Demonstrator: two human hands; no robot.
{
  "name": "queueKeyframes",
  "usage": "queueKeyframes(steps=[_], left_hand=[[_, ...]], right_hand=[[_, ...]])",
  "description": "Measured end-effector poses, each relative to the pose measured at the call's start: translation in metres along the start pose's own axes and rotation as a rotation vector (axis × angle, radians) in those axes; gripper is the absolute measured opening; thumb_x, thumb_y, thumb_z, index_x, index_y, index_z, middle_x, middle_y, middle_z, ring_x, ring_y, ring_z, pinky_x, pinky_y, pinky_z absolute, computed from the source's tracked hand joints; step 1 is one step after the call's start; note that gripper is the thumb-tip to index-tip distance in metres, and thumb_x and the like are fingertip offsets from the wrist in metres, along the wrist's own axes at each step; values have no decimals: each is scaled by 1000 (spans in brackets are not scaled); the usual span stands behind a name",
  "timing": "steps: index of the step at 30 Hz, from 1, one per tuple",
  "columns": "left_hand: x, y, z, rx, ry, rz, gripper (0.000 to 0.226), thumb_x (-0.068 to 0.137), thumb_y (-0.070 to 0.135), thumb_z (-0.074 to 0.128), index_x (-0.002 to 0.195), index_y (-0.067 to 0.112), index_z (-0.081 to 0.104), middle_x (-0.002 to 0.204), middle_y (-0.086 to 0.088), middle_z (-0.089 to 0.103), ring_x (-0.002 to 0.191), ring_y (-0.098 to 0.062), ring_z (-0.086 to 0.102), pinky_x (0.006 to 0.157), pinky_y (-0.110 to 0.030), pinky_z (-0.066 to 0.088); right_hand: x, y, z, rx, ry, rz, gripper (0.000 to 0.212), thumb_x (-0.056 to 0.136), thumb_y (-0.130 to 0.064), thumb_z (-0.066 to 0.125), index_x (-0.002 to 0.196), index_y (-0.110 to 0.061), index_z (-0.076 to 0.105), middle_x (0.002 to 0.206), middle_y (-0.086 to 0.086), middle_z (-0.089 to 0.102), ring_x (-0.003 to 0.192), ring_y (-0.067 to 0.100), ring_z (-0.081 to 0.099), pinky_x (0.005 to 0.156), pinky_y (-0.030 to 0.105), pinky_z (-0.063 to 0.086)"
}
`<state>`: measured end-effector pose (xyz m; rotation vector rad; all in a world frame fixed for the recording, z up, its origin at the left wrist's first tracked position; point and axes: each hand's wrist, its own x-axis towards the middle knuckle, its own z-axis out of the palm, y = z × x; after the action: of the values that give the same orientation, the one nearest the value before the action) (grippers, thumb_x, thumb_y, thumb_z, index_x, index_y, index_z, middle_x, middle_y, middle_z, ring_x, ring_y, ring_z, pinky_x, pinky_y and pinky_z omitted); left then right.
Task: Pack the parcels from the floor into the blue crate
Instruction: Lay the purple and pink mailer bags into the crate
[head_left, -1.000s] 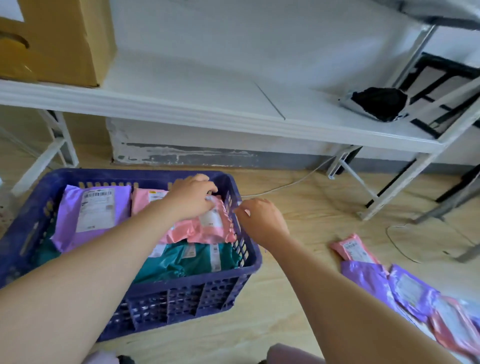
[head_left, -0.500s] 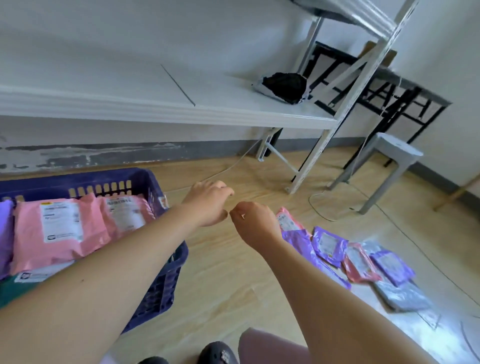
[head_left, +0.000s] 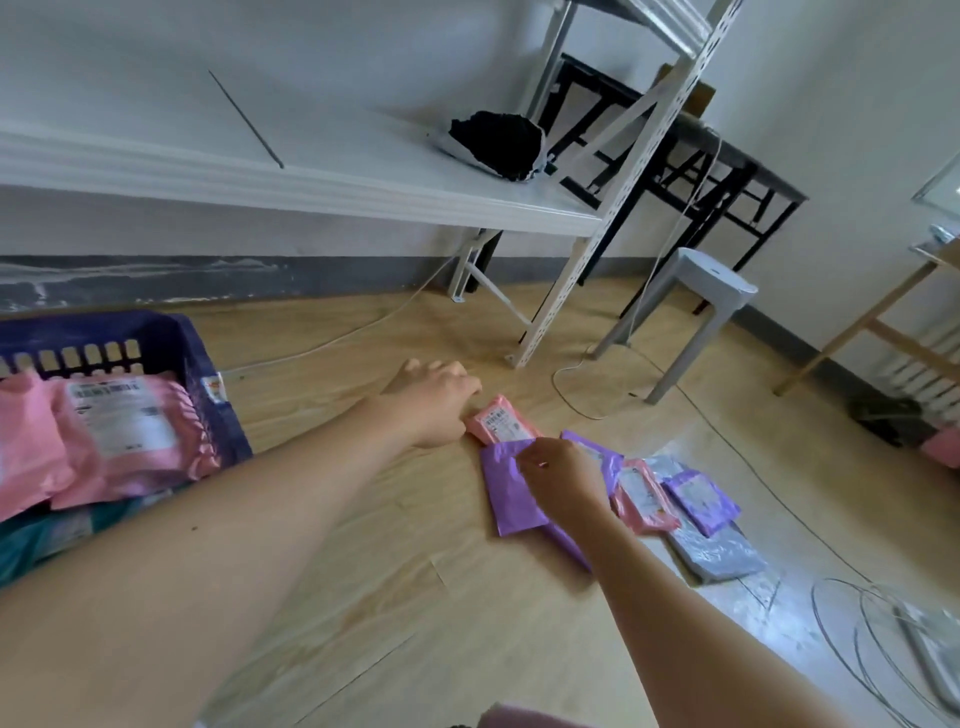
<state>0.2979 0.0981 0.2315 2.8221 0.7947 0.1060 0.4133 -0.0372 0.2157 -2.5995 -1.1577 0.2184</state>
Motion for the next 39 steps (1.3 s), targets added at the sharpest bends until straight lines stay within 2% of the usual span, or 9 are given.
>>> queueKeyframes(steps=[6, 9, 12, 14, 18, 23, 27, 30, 39], left_hand=[[15, 13, 22, -22, -18, 1, 69, 89, 29, 53, 149, 28, 17, 151, -3, 28, 136, -23, 34, 110, -36, 23], [23, 26, 40, 1, -41, 38, 73, 90, 27, 52, 150, 29, 11, 150, -1, 26, 136, -21, 33, 111, -35, 20], [33, 37, 57, 38, -63, 59, 71, 90, 28, 50, 150, 27, 12, 150, 0, 27, 136, -21, 34, 110, -35, 21], [39, 41, 68, 46, -75, 57, 68, 90, 29, 50, 149, 26, 16, 150, 0, 27, 136, -21, 34, 111, -35, 21], [56, 44, 96, 27, -102, 68, 67, 89, 33, 52, 148, 28, 20, 150, 0, 28, 136, -21, 33, 111, -35, 22], [84, 40, 137, -42, -146, 63, 63, 90, 35, 52, 146, 27, 25, 148, 1, 29, 135, -19, 34, 112, -34, 24], [114, 36, 174, -99, -211, 34, 62, 91, 36, 52, 146, 27, 26, 150, 2, 28, 136, -19, 33, 112, -33, 23], [132, 35, 197, -173, -238, -2, 63, 90, 36, 54, 146, 26, 26, 150, 1, 29, 136, -20, 34, 110, -33, 28], [158, 23, 258, -375, -316, -148, 60, 89, 31, 55, 144, 25, 31, 148, -1, 31, 134, -22, 36, 108, -35, 34]], right_hand=[[12, 47, -5, -56, -23, 65, 28, 89, -11, 47, 100, -9, 73, 109, 12, 69, 101, 29, 62, 83, 31, 47], [26, 71, -12, -18, -52, 163, 24, 92, -15, 45, 90, -15, 70, 95, 13, 65, 84, 25, 55, 69, 27, 42], [41, 93, -9, 35, -9, 284, 29, 88, -10, 45, 60, -18, 44, 70, 8, 46, 76, 22, 41, 50, 25, 28], [49, 101, 1, 85, 15, 342, 33, 85, -9, 44, 54, -15, 35, 64, 6, 41, 74, 23, 40, 50, 25, 26], [62, 117, 28, 200, 11, 379, 20, 85, -11, 48, 76, -9, 65, 77, 11, 55, 77, 25, 50, 64, 23, 33], [77, 142, 67, 294, -19, 456, 16, 81, -6, 49, 74, -5, 63, 67, 8, 55, 74, 23, 50, 57, 26, 34], [110, 164, 94, 377, -31, 508, 32, 81, -6, 54, 109, -12, 69, 114, 8, 68, 104, 24, 61, 85, 27, 45], [133, 179, 109, 403, -46, 542, 44, 82, -6, 54, 125, -13, 59, 125, 7, 62, 113, 25, 58, 83, 24, 40], [188, 221, 179, 574, -134, 709, 63, 65, -13, 59, 126, -16, 45, 91, 13, 66, 89, 37, 68, 85, 50, 54]])
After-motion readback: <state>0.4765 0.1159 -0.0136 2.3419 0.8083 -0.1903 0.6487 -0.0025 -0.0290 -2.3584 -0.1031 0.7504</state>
